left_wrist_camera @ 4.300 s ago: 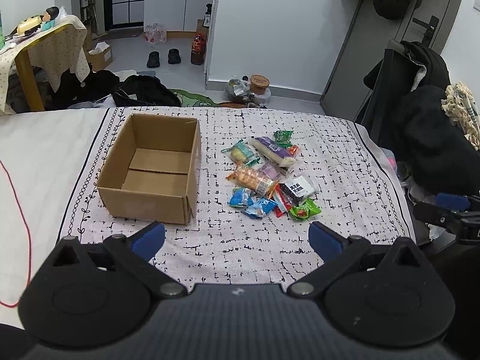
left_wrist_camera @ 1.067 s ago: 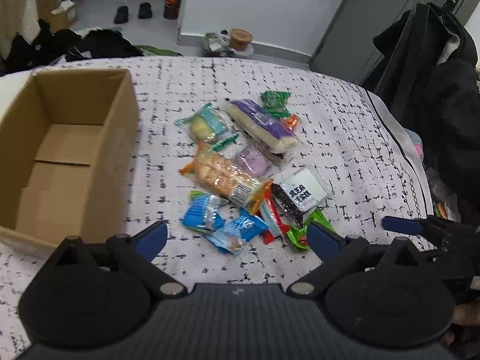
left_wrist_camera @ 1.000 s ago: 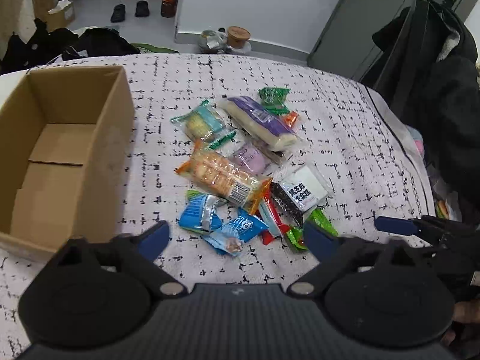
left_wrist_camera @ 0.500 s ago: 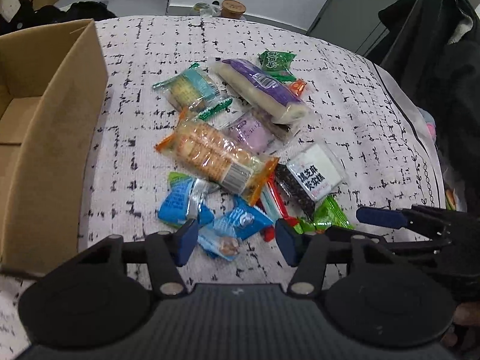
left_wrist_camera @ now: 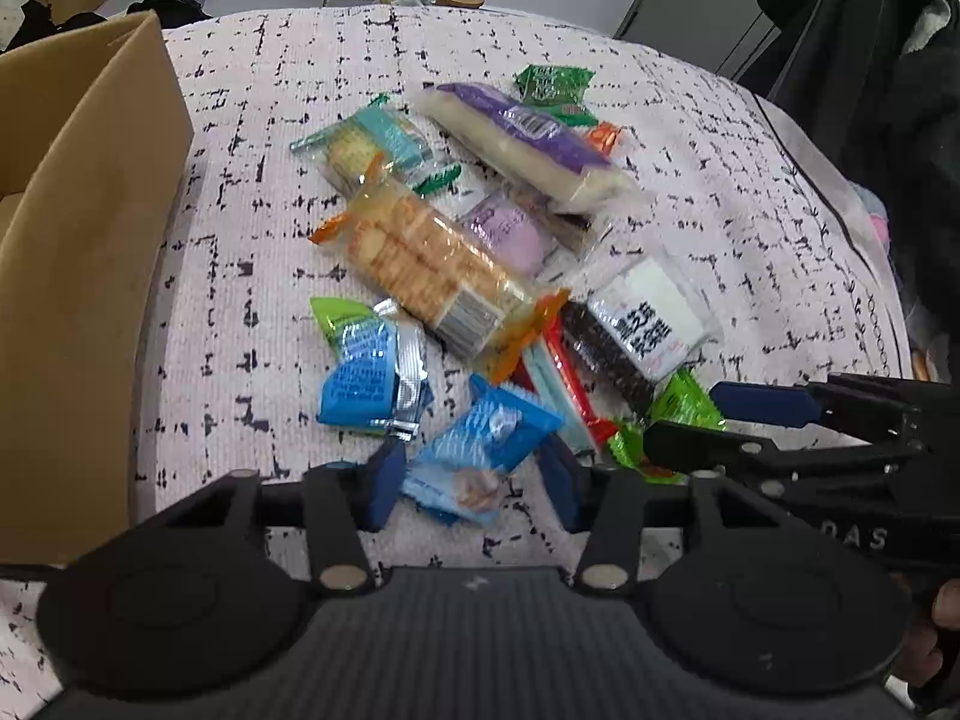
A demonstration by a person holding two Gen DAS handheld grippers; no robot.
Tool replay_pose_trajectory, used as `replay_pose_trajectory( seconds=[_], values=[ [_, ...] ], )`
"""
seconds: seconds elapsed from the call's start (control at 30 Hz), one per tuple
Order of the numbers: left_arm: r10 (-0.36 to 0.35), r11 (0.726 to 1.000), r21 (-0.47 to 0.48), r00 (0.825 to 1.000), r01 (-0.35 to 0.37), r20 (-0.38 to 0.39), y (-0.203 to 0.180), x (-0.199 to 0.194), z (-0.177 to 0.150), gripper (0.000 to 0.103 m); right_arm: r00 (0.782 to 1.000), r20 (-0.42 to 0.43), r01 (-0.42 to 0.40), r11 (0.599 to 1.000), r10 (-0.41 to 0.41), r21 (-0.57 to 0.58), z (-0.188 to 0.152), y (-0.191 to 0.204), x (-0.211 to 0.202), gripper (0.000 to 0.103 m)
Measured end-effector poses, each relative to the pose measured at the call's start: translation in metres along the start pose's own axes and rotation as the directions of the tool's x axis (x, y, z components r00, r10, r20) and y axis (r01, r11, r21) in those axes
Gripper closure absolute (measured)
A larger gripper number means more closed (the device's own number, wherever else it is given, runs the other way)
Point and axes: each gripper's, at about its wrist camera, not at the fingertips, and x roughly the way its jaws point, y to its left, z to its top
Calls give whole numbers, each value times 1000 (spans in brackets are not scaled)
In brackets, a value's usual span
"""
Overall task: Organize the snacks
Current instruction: 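Grasp the blue snack packet with the left tool while the right tool grasps the green packet, then carry both packets over the cardboard box and open both tools to drop them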
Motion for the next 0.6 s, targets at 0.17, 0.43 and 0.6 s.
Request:
replay_pose_trajectory(
  seconds=[0.17, 0.43, 0.6],
  values=[
    [5, 1000, -20, 1000, -5, 11, 4, 2, -5, 71, 1000, -11, -19, 1000, 19, 3, -6, 2, 2, 72],
    [-20, 1000, -19, 999, 21, 45, 0, -18, -3, 73, 998, 34, -61, 998, 62, -20, 2, 13, -22, 78],
    [-24, 999, -33, 996, 27, 84, 2, -39, 1, 73, 994, 82, -66, 997, 70, -40, 12, 17, -38, 78]
  ],
)
